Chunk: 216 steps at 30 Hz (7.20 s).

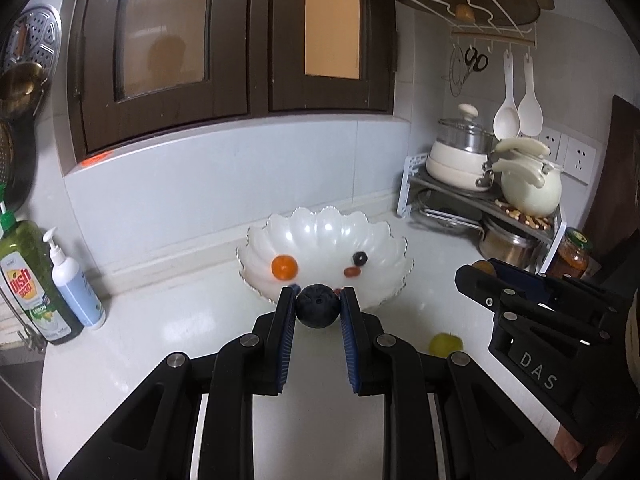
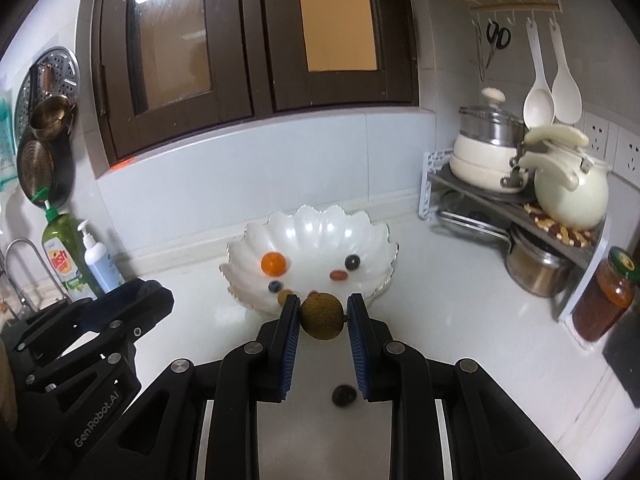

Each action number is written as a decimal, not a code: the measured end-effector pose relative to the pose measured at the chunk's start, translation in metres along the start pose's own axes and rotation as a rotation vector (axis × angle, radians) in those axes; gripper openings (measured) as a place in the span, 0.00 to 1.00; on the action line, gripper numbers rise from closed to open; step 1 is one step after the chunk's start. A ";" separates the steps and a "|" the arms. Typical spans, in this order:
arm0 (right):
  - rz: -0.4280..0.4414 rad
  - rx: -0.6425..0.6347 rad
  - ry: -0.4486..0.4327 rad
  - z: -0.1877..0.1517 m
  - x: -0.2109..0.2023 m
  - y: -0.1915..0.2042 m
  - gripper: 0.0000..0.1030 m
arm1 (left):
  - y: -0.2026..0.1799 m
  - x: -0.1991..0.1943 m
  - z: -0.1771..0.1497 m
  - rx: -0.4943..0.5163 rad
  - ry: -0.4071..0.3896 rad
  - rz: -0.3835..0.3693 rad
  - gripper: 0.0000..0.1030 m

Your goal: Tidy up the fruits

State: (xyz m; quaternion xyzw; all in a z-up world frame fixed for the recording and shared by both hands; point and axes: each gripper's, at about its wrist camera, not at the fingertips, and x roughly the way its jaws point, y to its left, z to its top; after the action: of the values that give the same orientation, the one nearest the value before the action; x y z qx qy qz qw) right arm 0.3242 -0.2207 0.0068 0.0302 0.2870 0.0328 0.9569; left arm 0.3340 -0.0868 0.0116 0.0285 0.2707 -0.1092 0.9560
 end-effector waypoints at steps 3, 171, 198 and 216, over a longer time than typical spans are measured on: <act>-0.002 0.004 -0.011 0.007 0.002 0.000 0.25 | 0.003 0.003 0.006 -0.017 -0.003 -0.021 0.23; -0.112 -0.068 0.204 0.082 0.082 -0.059 0.40 | -0.027 0.112 0.093 0.128 0.175 -0.032 0.44; -0.076 0.004 0.074 0.042 0.015 -0.073 0.40 | -0.051 0.044 0.060 0.187 0.044 -0.090 0.46; -0.042 0.024 0.119 0.002 0.013 -0.076 0.40 | -0.059 0.032 0.019 0.227 0.067 -0.122 0.46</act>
State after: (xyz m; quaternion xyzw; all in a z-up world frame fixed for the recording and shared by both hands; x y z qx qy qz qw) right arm 0.3392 -0.2951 -0.0047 0.0339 0.3446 0.0110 0.9381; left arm 0.3574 -0.1529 0.0113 0.1234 0.2896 -0.1958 0.9288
